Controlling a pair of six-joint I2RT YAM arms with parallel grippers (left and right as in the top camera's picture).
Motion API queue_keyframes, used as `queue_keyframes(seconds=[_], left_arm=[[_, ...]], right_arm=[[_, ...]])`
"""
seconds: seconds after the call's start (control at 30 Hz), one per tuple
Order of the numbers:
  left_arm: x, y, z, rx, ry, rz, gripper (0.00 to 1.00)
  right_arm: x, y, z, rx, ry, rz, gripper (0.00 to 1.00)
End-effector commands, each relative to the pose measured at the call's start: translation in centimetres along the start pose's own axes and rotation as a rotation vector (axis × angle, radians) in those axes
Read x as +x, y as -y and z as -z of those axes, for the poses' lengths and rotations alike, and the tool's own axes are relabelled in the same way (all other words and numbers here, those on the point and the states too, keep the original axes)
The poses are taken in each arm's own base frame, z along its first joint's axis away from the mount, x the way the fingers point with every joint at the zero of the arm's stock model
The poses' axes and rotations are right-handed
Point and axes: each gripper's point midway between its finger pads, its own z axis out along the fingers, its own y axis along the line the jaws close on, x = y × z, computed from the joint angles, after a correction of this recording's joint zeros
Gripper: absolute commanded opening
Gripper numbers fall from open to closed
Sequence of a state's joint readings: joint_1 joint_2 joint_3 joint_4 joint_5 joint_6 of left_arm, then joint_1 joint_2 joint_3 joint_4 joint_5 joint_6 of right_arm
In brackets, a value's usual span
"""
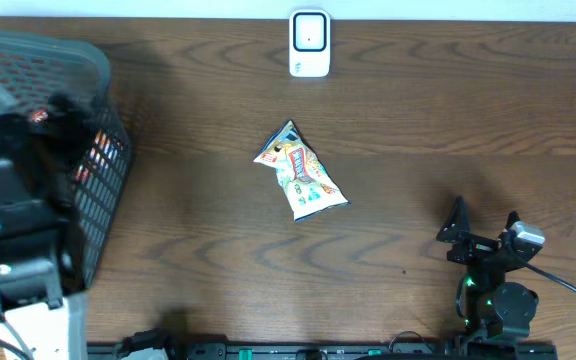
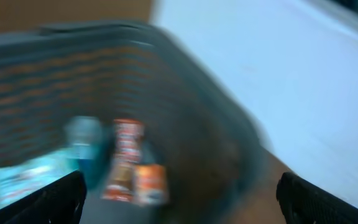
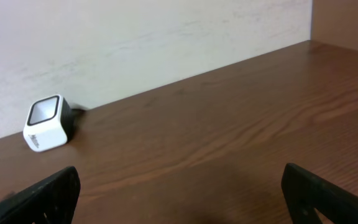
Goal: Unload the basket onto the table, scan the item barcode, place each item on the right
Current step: 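Reach the left gripper back into the basket and grasp the mouthwash bottle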
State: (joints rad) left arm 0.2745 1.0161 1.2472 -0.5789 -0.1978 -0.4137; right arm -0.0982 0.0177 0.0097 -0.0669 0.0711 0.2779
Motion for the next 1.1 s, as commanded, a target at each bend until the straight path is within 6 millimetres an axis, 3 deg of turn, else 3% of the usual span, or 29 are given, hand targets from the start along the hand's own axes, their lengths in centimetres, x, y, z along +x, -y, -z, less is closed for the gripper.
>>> queue_keyframes(seconds=[0.0, 0.17, 0.43, 0.7, 1.07], left_arm=[[-0.2, -4.4, -2.5, -0.155, -0.020, 0.025, 0.98], [1.7, -8.9, -6.9, -0.302, -0.127, 0.030, 0.98], [6.2, -11.2, -13.6, -0.365, -0.292, -0.095, 0.98], [7.5, -12.6, -15.9, -0.424, -0.313, -0.120, 0.98], [11.3, -15.3, -20.0, -0.473, -0.395, -0.116, 0.98]], right_arm=[[0.2, -0.1, 0.0, -0.006, -0.005, 0.010, 0.99], [0.2, -0.1, 0.0, -0.006, -0.005, 0.010, 0.99], [0.2, -0.1, 0.0, -0.006, -0.005, 0.010, 0.99], [0.2, -0.1, 0.0, -0.006, -0.005, 0.010, 0.99], [0.2, -0.1, 0.0, -0.006, -0.005, 0.010, 0.99]])
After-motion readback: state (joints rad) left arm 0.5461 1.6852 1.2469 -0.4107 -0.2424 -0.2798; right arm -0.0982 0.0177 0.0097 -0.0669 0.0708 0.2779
